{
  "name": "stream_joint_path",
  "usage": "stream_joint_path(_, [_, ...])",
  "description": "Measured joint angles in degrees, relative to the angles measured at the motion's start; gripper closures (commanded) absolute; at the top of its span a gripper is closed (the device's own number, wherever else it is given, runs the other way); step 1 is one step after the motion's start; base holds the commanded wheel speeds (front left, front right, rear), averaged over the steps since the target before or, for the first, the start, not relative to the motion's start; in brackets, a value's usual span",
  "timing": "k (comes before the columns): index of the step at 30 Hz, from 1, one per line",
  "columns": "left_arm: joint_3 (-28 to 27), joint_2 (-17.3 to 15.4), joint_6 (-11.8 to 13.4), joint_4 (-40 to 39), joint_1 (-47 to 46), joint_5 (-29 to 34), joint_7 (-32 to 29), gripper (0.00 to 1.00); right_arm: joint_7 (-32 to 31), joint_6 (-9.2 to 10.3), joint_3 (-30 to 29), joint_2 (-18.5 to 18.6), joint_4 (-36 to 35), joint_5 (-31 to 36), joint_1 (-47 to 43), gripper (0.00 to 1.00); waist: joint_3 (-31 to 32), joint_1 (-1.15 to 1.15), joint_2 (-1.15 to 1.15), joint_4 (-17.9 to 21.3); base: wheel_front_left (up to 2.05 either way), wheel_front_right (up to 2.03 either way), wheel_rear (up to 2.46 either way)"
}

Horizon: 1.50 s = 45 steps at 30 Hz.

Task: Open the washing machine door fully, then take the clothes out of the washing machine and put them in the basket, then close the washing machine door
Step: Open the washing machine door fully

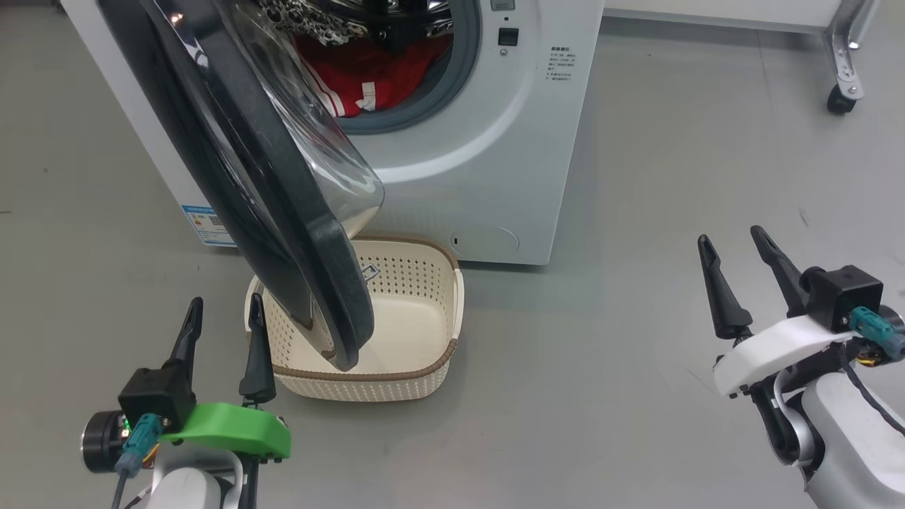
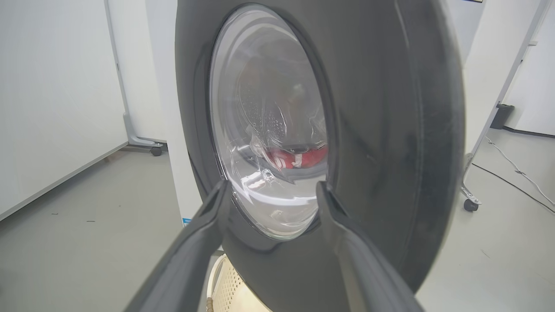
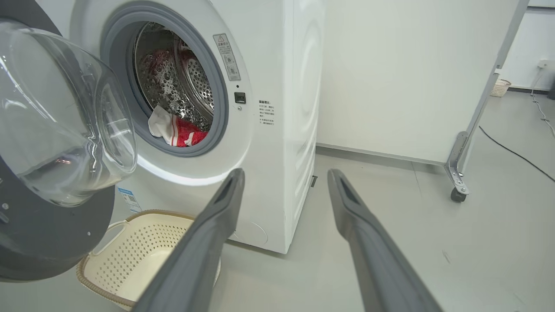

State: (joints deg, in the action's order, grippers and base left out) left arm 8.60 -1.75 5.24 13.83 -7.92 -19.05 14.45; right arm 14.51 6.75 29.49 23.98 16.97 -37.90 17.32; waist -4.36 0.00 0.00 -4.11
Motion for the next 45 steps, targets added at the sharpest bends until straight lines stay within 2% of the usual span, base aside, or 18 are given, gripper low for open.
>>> stream_joint_path(12, [-0.6, 0.0, -0.9, 0.4, 2.3, 0.0, 0.0, 0.0, 0.0, 0.46, -4.9, -2.9, -1.9, 2.7, -7.7, 0.0, 2.1, 0.0, 0.0, 2.0, 0.0, 0.0, 0.0])
stream_joint_path(25, [-1.0, -0.1, -1.1, 0.2, 3.2, -0.1, 0.0, 0.0, 0.0, 0.46, -9.0, -5.0, -6.5, 6.8, -10.6, 0.0, 2.6, 0.0, 0.0, 2.3, 0.0, 0.0, 0.0])
stream_joint_path(45, [-0.9, -0.1, -1.5, -0.1, 3.2, -0.1, 0.0, 0.0, 0.0, 0.46, -11.9, -7.8, -9.3, 10.8, -14.6, 0.0, 2.2, 0.0, 0.0, 1.7, 0.0, 0.0, 0.0])
